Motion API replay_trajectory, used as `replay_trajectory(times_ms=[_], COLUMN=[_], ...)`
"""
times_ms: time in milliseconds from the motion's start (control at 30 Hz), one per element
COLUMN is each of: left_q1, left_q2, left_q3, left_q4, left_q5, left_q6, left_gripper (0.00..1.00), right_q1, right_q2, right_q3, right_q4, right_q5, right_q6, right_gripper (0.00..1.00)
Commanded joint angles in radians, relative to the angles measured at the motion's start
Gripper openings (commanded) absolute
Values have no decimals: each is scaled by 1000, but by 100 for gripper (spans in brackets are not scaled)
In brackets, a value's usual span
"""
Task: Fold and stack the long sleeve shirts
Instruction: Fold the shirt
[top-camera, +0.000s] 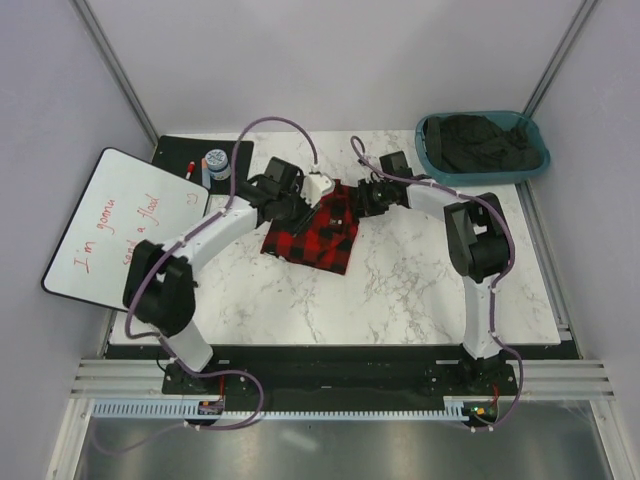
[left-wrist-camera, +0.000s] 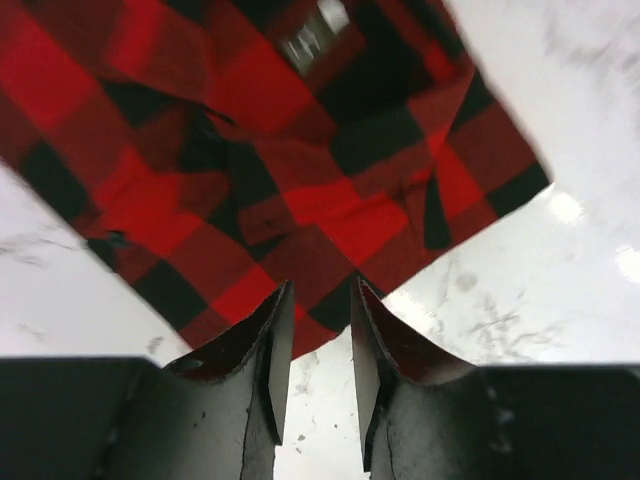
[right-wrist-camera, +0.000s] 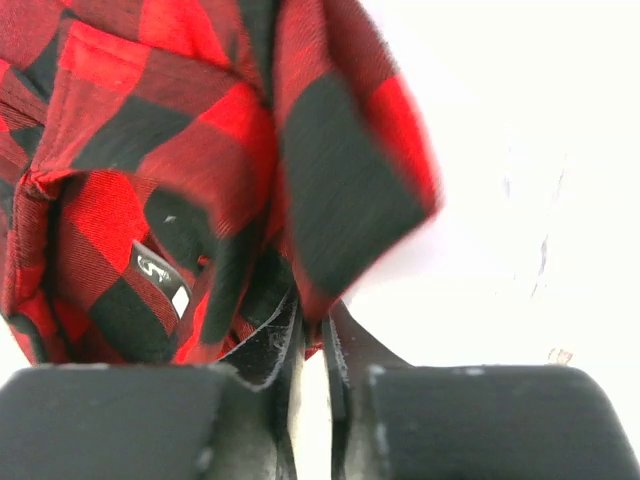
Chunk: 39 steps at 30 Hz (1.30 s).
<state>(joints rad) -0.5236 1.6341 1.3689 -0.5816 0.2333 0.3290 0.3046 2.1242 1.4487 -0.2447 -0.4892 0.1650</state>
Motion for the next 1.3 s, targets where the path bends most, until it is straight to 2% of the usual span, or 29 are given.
replay_trajectory(times_ms=[0, 100, 133, 233, 333, 367, 467, 533, 600, 633, 733, 767, 867, 933, 1000, 1033, 1067, 1100, 1200, 1267], left_q1=[10, 7, 7, -35, -165, -261, -412, -446, -428, -411, -319, -275, -176, -113, -21, 31, 57, 80, 187, 220], left_q2=[105, 171, 190, 202, 253, 282, 334, 331, 281, 256, 141, 107, -11, -55, -74, -91, -100, -109, -148, -187], left_q3=[-94, -119, -129, -182, -157, -137, 31, 172, 261, 271, 225, 202, 5, -60, -115, -128, -146, -154, -172, -191], left_q4=[34, 35, 35, 42, 40, 42, 36, 37, 43, 46, 69, 69, 115, 134, 131, 131, 134, 134, 135, 144], left_q5=[-45, -58, -42, 36, 113, 127, 202, 231, 242, 247, 239, 232, 204, 231, 244, 235, 241, 247, 276, 293], left_q6=[182, 179, 167, 88, -46, -120, -270, -304, -347, -358, -369, -361, -357, -369, -363, -355, -351, -337, -331, -334], left_gripper=[34, 27, 21, 20, 17, 16, 19, 27, 29, 35, 43, 45, 52, 63, 66, 78, 85, 99, 99, 99], right_q1=[13, -2, -10, -53, -119, -134, -206, -243, -263, -263, -262, -259, -210, -147, -80, -62, -39, -32, -28, -30], right_q2=[-24, -111, -131, -216, -296, -314, -380, -418, -455, -467, -507, -514, -515, -506, -481, -466, -431, -409, -302, -222], right_q3=[143, 138, 134, 85, 1, -20, -114, -174, -215, -227, -281, -292, -327, -349, -353, -352, -353, -350, -298, -239], right_q4=[-97, -123, -161, -243, -313, -330, -389, -435, -462, -484, -496, -498, -479, -426, -387, -349, -328, -300, -301, -304], right_q5=[181, 237, 239, 203, 106, 86, 6, 0, -2, -3, -52, -83, -124, -141, -134, -132, -126, -102, -11, 40], right_q6=[-147, -185, -189, -187, -167, -167, -168, -206, -238, -261, -272, -271, -260, -237, -197, -185, -167, -167, -167, -182], right_gripper=[20, 36, 40, 44, 46, 46, 46, 45, 45, 45, 44, 43, 41, 41, 41, 40, 40, 39, 34, 32])
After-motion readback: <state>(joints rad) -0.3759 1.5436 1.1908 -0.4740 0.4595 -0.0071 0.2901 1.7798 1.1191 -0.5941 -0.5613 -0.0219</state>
